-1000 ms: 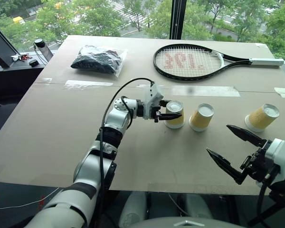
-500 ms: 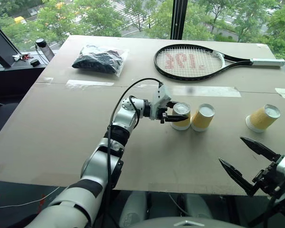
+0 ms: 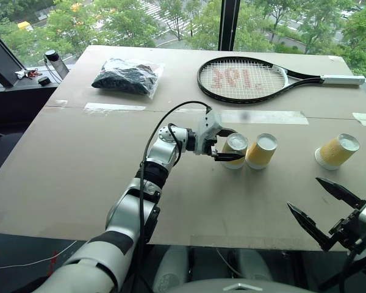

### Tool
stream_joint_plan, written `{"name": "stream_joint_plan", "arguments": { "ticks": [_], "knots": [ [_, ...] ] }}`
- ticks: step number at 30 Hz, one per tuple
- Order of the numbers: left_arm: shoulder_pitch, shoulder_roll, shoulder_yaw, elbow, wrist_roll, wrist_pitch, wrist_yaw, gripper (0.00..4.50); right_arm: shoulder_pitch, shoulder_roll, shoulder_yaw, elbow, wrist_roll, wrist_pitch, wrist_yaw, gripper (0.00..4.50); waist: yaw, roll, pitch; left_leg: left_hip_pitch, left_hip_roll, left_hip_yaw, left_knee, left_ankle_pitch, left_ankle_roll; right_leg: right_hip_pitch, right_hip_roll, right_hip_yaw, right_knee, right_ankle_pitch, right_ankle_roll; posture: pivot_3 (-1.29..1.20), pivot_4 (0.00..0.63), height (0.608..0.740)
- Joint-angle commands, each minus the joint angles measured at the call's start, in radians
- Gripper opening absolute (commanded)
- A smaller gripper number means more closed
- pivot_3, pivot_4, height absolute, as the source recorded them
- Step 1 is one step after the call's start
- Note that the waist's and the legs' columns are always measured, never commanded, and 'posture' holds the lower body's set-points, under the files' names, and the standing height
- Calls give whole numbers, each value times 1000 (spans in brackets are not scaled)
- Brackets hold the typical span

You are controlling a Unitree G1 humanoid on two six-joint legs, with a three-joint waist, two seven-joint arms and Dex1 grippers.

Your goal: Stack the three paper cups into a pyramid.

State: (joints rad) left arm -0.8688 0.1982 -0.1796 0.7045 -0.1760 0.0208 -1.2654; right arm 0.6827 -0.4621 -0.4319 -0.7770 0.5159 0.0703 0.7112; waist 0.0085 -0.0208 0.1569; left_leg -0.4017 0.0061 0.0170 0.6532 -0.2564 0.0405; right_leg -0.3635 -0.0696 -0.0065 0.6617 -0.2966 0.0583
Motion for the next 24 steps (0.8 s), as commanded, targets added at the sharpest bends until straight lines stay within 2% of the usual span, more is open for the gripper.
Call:
{"name": "stream_joint_plan", "arguments": {
  "ticks": [1,5,7,12,17,24],
  "knots": [
    [46,48,46,-164,-49,62,10,4475,-55,0,-20,15,-22,2,-55,4500,-3,0,0,0,0,0,0,0,0,0,0,0,0,0,0,0,150,740],
    [114,94,77,-310,-106,149,13,4475,-129,-23,-22,65,-71,46,-111,4500,2,0,0,0,0,0,0,0,0,0,0,0,1,0,0,0,150,740],
    [184,145,110,-445,-169,238,6,4475,-223,-58,-34,151,-164,128,-215,4500,0,0,0,0,0,0,0,1,-1,0,-1,0,1,0,0,0,150,740],
    [362,271,179,-758,-310,395,5,4475,-434,-99,-48,301,-177,229,-302,4500,-2,3,-1,1,1,1,0,3,-5,0,-1,1,1,0,-1,0,150,740],
    [519,310,253,-992,-437,459,62,4475,-619,-87,-20,428,-254,283,-426,4500,-2,4,-1,1,1,1,0,3,-5,1,-1,4,1,0,-1,0,150,740],
    [630,355,298,-1142,-575,534,121,4475,-782,-86,-30,545,-258,369,-506,4500,5,4,-1,1,1,0,0,3,-5,1,-1,3,1,0,-1,0,150,740]
  ]
}}
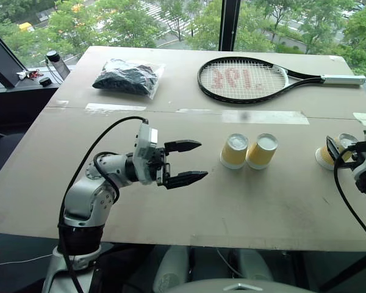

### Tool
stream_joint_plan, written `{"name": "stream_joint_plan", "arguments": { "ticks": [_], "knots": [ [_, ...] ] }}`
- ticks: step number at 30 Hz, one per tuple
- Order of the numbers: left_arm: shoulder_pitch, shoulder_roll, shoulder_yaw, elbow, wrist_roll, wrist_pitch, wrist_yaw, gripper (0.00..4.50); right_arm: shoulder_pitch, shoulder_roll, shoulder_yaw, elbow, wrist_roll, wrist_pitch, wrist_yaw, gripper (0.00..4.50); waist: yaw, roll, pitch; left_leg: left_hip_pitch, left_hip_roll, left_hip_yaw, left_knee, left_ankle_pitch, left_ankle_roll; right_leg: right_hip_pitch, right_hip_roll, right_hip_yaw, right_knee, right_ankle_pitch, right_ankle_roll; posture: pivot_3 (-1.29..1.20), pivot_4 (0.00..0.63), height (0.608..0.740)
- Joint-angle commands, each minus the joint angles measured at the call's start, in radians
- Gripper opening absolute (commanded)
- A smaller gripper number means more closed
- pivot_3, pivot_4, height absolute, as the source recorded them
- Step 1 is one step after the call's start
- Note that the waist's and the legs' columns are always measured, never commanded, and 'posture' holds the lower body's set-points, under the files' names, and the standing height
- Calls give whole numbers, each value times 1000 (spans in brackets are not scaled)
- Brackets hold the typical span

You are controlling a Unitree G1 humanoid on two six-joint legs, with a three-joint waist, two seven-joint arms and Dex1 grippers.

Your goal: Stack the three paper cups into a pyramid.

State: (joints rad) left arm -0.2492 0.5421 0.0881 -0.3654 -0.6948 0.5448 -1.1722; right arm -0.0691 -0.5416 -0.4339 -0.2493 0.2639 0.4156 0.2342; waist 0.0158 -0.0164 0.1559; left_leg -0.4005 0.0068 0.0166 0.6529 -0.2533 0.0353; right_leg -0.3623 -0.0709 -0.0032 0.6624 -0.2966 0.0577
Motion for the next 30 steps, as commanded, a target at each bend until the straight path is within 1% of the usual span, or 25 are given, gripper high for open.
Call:
{"name": "stream_joint_plan", "arguments": {
  "ticks": [1,9,11,16,17,18,19,20,21,25,27,30],
  "knots": [
    [17,12,31,-84,-60,5,38,4475,-41,-7,-26,29,-6,32,-32,4500,-3,0,0,0,0,1,0,0,0,0,0,0,0,0,0,0,150,740],
    [76,50,71,-134,-127,5,64,4475,-83,3,-36,71,25,121,-48,4500,-9,0,0,1,0,2,-1,0,1,0,0,1,0,0,0,0,150,740],
    [81,60,71,-137,-118,-11,68,4475,-84,7,-28,82,29,127,-44,4500,-11,0,0,1,0,2,-1,-2,4,0,0,1,0,0,0,0,150,740],
    [91,70,74,-149,-135,-5,80,4475,-86,10,-29,85,36,141,-44,4500,-11,0,0,1,0,3,-1,-2,4,0,0,0,0,0,0,0,150,740],
    [93,71,73,-155,-144,0,83,4500,-89,10,-33,90,36,143,-48,3963,-12,0,0,1,0,3,-1,-2,4,0,0,0,0,0,0,0,150,740],
    [94,73,71,-161,-151,4,85,4500,-91,10,-36,92,36,145,-51,3644,-12,0,0,1,0,3,-1,-2,4,0,0,0,0,0,0,0,150,740],
    [94,76,68,-165,-155,5,84,4500,-92,9,-38,93,37,147,-53,2997,-13,0,0,1,0,2,-1,-2,4,0,0,1,0,0,0,0,150,740],
    [94,76,66,-168,-161,8,87,4500,-92,8,-40,90,40,149,-53,2536,-13,0,0,1,0,2,-1,-2,4,0,0,1,0,0,0,0,150,740],
    [93,76,64,-169,-164,8,89,4500,-91,6,-42,85,43,150,-51,2329,-13,0,0,1,0,2,-1,-2,4,0,0,1,0,0,0,0,150,740],
    [98,77,58,-165,-160,-2,88,4500,-79,-26,-20,43,36,119,-2,2304,-16,0,0,1,0,3,-1,-2,4,0,0,0,0,0,0,0,150,740],
    [112,63,63,-160,-145,-24,100,4500,-85,-47,1,-27,71,145,51,2304,-19,2,1,1,0,3,-1,-2,4,0,0,0,0,0,0,0,150,740],
    [154,17,86,-118,-137,-108,65,4500,-156,-79,38,-192,209,240,135,2304,-29,2,1,1,0,3,-1,-3,4,0,0,0,0,0,0,0,150,740]
  ]
}}
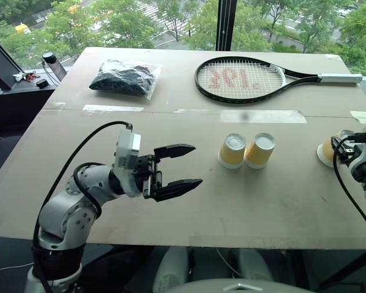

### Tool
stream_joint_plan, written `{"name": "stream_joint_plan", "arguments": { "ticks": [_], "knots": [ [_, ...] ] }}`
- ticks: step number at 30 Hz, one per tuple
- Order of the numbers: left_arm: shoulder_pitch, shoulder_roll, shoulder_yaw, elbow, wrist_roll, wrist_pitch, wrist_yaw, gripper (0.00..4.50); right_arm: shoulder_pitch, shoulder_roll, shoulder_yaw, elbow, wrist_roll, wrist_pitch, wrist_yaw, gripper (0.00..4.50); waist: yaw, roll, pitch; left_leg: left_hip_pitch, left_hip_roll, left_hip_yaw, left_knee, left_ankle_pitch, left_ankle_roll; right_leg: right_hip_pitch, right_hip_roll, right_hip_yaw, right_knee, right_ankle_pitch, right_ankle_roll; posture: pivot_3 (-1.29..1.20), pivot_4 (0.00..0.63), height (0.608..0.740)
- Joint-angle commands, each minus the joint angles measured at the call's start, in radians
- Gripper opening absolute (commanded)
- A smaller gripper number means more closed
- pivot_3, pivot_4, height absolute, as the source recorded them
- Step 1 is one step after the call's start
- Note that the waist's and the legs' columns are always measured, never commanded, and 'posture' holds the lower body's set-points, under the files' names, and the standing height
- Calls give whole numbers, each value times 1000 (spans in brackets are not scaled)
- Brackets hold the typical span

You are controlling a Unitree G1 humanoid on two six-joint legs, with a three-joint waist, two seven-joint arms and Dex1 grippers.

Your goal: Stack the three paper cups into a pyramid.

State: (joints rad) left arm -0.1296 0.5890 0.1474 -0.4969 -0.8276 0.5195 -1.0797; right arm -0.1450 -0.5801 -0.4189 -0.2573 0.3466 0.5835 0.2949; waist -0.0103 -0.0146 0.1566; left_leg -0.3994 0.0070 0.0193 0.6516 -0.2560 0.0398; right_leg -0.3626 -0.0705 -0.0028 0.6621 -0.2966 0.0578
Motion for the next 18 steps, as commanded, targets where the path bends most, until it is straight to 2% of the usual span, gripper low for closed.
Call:
{"name": "stream_joint_plan", "arguments": {
  "ticks": [1,5,10,18],
  "knots": [
    [50,-43,36,28,-3,-112,-44,4500,-110,-56,42,-226,158,103,91,2304,-8,1,0,0,0,0,0,0,0,0,0,0,0,0,0,0,150,740],
    [100,-28,50,90,10,-175,-128,4500,-213,-91,106,-306,220,218,96,2304,-8,4,1,1,0,-1,-1,0,0,-1,0,2,0,0,0,0,150,740],
    [121,-8,85,117,-35,-150,-137,4500,-334,-112,155,-354,320,373,84,2304,11,2,1,-3,-1,-5,0,0,1,-1,-2,0,-2,0,0,0,150,740],
    [188,6,112,60,-62,-126,-96,4500,-418,-132,234,-360,410,518,100,2304,0,2,1,-3,-1,-6,-1,-1,1,-2,-6,-1,-3,0,0,0,150,740]
  ]
}}
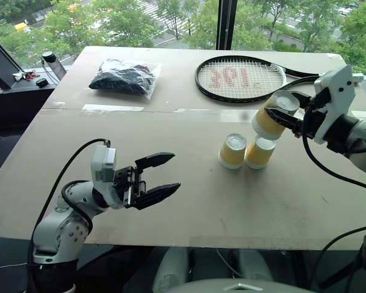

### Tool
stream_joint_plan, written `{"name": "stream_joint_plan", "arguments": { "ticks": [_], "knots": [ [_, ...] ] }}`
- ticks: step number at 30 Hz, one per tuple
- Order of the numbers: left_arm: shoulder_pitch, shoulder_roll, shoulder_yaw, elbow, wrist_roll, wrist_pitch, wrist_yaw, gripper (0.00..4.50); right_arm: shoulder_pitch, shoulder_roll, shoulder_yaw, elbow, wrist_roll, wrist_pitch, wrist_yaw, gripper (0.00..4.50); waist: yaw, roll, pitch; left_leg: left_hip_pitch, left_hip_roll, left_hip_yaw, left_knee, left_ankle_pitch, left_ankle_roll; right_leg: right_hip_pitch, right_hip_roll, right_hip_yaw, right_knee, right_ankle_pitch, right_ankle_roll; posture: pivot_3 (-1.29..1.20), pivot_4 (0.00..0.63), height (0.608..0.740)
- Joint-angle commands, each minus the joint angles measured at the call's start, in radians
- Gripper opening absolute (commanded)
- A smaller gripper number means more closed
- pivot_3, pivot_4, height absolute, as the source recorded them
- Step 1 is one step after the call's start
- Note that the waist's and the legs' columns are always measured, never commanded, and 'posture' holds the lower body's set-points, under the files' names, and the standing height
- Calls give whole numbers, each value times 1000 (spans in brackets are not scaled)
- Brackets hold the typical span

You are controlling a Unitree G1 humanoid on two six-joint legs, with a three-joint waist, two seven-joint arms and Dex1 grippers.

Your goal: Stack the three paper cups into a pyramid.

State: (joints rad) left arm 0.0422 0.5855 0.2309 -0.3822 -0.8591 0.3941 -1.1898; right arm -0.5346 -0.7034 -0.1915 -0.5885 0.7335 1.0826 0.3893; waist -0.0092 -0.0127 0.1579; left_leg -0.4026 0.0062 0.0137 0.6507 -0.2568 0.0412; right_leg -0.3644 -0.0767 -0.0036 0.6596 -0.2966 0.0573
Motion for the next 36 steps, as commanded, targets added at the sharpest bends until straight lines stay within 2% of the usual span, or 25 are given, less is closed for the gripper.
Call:
{"name": "stream_joint_plan", "arguments": {
  "ticks": [1,10,20,22,23,25,31,36],
  "knots": [
    [24,10,31,-62,-31,-2,19,4500,-34,-7,15,-25,23,23,5,2304,-2,0,0,0,0,0,0,0,0,0,0,0,0,0,0,0,150,740],
    [84,-7,38,-89,-25,-37,32,4500,-84,30,107,17,-17,-10,2,2304,-4,0,0,0,0,1,0,0,0,0,0,0,0,0,0,0,150,740],
    [116,-7,51,-80,-27,-68,20,4500,-63,29,165,77,-119,-101,35,2304,-4,0,0,0,0,1,0,0,0,0,0,0,0,0,0,0,150,740],
    [119,-6,53,-84,-28,-69,22,4500,-56,21,169,78,-127,-111,53,3284,-4,0,0,0,0,1,0,0,0,0,0,0,0,0,0,0,150,740],
    [121,-6,54,-85,-29,-70,23,4500,-53,16,171,76,-129,-115,65,3544,-3,0,0,0,0,1,0,0,0,0,0,0,0,0,0,0,150,740],
    [122,-6,54,-87,-29,-70,25,4500,-48,9,172,74,-134,-120,84,4472,-2,0,0,0,0,1,0,0,0,0,0,0,0,0,0,0,150,740],
    [122,-9,53,-84,-25,-72,33,4500,-30,-21,112,32,-131,-160,132,4472,-3,0,0,0,0,1,0,0,0,0,0,0,0,0,0,0,150,740],
    [122,-11,60,-64,-10,-47,109,4500,86,-74,-99,-73,15,-250,287,4472,3,0,0,-2,0,0,0,0,0,0,-1,-1,-2,0,0,0,150,740]
  ]
}}
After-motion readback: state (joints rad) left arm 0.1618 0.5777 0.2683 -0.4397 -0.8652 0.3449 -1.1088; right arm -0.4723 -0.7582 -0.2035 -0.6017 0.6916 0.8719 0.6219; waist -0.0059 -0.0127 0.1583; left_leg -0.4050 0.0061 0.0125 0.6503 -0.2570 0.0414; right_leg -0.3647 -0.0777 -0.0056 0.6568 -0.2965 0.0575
